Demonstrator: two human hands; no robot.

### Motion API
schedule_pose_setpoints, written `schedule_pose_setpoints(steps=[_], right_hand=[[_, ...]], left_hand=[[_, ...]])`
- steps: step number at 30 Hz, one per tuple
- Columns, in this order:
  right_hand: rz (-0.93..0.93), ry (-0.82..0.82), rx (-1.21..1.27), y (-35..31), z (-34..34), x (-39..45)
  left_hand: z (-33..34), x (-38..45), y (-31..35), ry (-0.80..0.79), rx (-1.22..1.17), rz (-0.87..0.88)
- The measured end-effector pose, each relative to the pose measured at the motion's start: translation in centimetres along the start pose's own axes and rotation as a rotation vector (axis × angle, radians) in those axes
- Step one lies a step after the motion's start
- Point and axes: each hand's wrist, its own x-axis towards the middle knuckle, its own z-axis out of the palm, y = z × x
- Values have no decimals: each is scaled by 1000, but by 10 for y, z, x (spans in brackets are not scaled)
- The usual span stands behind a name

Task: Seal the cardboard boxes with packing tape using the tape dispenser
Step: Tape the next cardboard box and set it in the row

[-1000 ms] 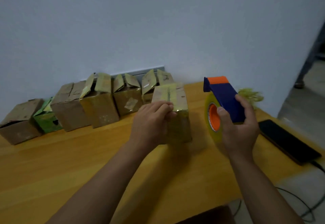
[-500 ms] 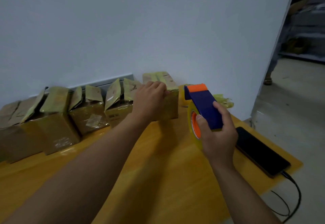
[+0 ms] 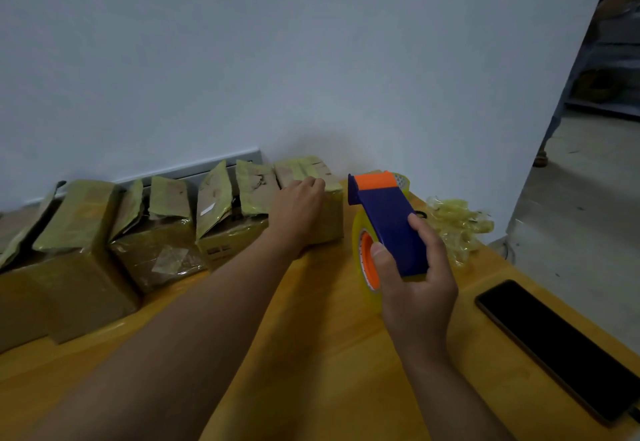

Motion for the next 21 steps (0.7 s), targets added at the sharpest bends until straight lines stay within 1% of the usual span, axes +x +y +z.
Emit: schedule_pose_setpoints(steps=[4, 7, 9, 13, 15, 16, 18, 20, 21], right_hand=[[9, -16, -1, 9, 6, -10], [18, -40, 6, 13, 8, -15], [21, -56, 10, 14, 8, -17], [16, -74, 9, 17, 9, -23], [18, -84, 10, 18, 8, -26], [20, -89, 11, 18, 8, -27], [25, -99, 8, 19, 8, -27], [32, -102, 1, 20, 9, -28], [33, -103, -3, 20, 10, -28]], left_hand=[[4, 7, -3, -62, 31, -38], [6, 5, -5, -75, 100, -68], [10, 1, -11, -96, 104, -93], [9, -5, -21, -205, 84, -83], [2, -10, -24, -186, 105, -78], [-2, -14, -25, -165, 122, -101], [-9, -25, -32, -153, 133, -222], [-14, -38, -43, -219, 80, -352], [-15, -43, -49, -264, 66, -383]])
